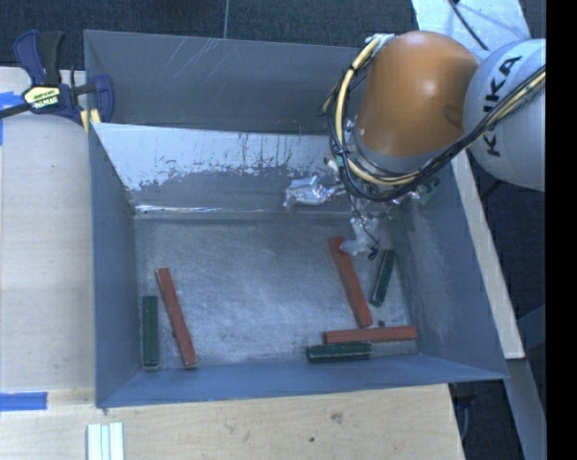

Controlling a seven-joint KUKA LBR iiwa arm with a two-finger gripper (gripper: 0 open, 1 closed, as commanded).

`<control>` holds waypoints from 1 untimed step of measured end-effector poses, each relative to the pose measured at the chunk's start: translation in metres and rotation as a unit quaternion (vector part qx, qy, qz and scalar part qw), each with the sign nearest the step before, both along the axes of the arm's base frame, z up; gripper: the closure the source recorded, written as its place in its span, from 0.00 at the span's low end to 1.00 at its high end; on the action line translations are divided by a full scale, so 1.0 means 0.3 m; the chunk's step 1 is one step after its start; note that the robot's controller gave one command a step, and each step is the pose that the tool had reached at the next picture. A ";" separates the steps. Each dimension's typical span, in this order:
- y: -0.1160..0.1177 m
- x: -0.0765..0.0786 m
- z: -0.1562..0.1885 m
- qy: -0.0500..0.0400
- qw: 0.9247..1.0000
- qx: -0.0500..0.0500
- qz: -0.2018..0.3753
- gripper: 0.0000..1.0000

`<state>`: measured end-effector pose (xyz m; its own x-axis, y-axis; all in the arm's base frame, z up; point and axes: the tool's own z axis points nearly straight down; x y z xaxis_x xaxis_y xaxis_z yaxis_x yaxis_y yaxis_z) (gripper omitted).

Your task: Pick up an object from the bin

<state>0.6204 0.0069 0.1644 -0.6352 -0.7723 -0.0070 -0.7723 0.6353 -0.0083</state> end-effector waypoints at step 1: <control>-0.105 -0.049 -0.294 0.006 0.983 -0.001 0.186 0.00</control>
Offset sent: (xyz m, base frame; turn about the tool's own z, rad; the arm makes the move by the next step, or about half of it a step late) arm -0.0143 -0.0303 -0.0871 -0.3758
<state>0.6056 -0.0245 0.0763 -0.3094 -0.9509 0.0007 -0.9509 0.3094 0.0019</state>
